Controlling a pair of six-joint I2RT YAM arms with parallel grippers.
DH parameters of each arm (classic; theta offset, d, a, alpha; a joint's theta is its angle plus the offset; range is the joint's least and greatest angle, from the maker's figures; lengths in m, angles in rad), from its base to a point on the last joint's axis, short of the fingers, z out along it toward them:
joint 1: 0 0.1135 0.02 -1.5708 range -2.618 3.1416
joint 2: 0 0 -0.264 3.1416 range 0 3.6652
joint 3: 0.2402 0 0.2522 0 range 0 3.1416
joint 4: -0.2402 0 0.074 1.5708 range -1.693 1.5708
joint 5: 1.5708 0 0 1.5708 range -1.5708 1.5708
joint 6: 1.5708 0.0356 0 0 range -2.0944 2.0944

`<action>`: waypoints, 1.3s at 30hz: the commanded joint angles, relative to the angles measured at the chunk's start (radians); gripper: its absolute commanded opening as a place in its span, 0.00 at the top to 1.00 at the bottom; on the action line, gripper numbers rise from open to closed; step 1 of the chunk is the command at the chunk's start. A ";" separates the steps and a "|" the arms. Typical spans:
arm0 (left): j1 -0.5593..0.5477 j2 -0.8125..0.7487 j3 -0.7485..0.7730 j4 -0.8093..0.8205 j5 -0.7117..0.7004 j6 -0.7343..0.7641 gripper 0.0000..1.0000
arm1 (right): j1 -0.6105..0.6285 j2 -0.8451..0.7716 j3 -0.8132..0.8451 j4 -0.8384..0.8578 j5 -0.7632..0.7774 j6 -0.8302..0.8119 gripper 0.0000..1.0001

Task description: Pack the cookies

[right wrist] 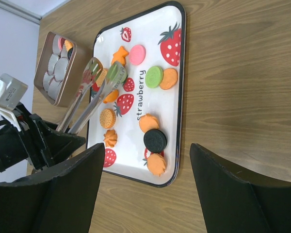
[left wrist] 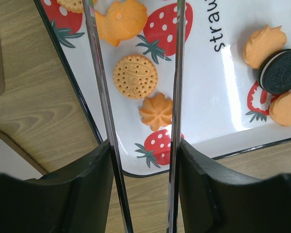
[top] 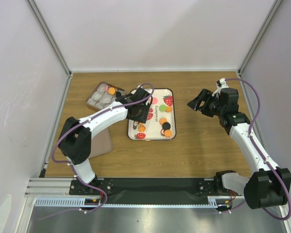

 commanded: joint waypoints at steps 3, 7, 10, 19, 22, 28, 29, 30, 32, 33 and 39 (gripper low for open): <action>-0.015 0.018 0.000 0.024 -0.014 0.001 0.46 | 0.002 -0.012 0.028 0.019 0.006 -0.014 0.23; -0.021 0.027 0.008 0.024 -0.019 -0.001 0.46 | 0.004 -0.015 0.029 0.018 0.009 -0.016 0.23; -0.023 0.040 0.010 0.018 -0.034 0.001 0.47 | 0.005 -0.018 0.028 0.014 0.012 -0.017 0.23; -0.030 0.058 0.008 0.018 -0.061 0.005 0.50 | 0.004 -0.015 0.026 0.019 0.010 -0.017 0.23; -0.032 0.067 0.013 0.019 -0.068 0.010 0.51 | 0.004 -0.012 0.028 0.019 0.010 -0.016 0.23; -0.033 0.080 0.025 0.018 -0.084 0.016 0.54 | 0.004 -0.010 0.026 0.019 0.012 -0.016 0.23; -0.033 0.080 0.030 0.021 -0.086 0.021 0.55 | 0.004 -0.012 0.026 0.019 0.012 -0.016 0.23; -0.033 0.080 0.033 0.021 -0.088 0.027 0.56 | 0.004 -0.010 0.026 0.019 0.012 -0.016 0.23; -0.035 0.083 0.049 0.015 -0.094 0.031 0.57 | 0.002 -0.009 0.026 0.019 0.010 -0.016 0.23; -0.033 0.084 0.057 0.012 -0.095 0.036 0.57 | 0.004 -0.009 0.028 0.019 0.012 -0.017 0.23; -0.035 0.057 0.089 -0.007 -0.095 0.047 0.59 | 0.005 -0.015 0.029 0.014 0.015 -0.019 0.23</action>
